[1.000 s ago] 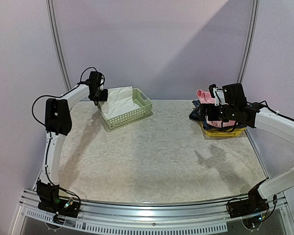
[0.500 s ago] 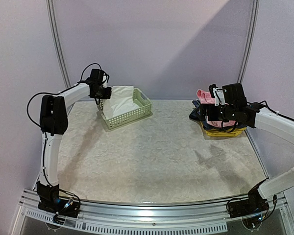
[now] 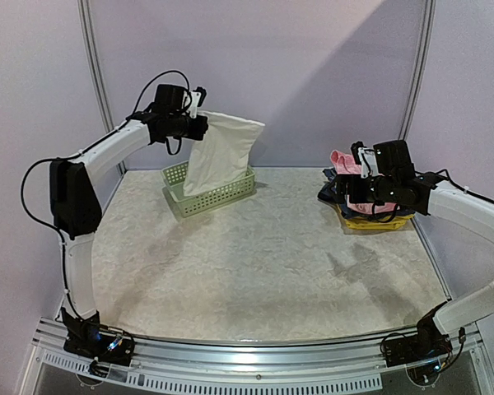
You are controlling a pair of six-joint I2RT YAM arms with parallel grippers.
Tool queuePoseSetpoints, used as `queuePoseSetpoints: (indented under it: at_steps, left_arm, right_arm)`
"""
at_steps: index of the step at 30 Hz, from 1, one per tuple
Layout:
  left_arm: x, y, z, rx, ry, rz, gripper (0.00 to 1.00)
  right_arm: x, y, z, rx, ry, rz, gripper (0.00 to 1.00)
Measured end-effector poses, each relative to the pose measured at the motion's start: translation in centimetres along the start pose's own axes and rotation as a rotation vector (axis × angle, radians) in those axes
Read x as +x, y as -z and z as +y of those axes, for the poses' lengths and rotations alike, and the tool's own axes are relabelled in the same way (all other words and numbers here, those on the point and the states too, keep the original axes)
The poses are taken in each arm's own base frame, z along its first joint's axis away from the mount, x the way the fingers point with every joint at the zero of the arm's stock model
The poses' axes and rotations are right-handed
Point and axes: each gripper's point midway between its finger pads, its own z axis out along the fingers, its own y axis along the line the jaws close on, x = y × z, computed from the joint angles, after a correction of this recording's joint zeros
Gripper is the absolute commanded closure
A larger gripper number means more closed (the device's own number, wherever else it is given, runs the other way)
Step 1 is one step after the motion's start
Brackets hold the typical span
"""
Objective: Fold and stack the mixed laundry pile
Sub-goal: Pick up the crumpled T-shirt from the bin, then pass from the left arm to the right
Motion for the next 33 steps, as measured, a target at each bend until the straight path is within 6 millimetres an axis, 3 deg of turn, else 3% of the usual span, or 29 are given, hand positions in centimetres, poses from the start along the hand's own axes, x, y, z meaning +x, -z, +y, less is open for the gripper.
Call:
queuePoseSetpoints:
  at_steps: [5, 11, 15, 18, 22, 26, 33]
  left_arm:
    - [-3.6, 3.9, -3.2, 0.080, -0.024, -0.077, 1.00]
    - [-7.5, 10.4, -7.4, 0.192, -0.060, -0.176, 1.00]
    - [-8.6, 14.8, -11.3, 0.303, -0.087, -0.220, 1.00]
    - [-8.5, 16.9, -13.3, 0.386, -0.083, -0.226, 1.00]
    - [-7.2, 18.0, -15.0, 0.488, -0.045, -0.190, 1.00]
    - [-3.6, 17.3, -15.7, 0.540, 0.017, -0.091, 1.00]
    - [7.3, 12.7, -16.3, 0.553, 0.154, 0.180, 1.00]
  right_arm:
    - [-0.2, 0.1, -0.3, 0.015, 0.001, -0.009, 0.01]
    - [-1.2, 1.1, -0.4, 0.028, 0.004, -0.054, 0.01]
    - [-2.0, 2.3, -0.3, 0.025, 0.005, -0.099, 0.01]
    - [-2.4, 3.0, -0.2, 0.019, 0.004, -0.127, 0.01]
    - [-2.5, 4.1, -0.3, 0.016, 0.003, -0.158, 0.01]
    - [-2.6, 5.3, -0.4, 0.016, 0.001, -0.190, 0.01]
    - [-3.7, 7.3, 0.5, -0.046, 0.003, -0.266, 0.01]
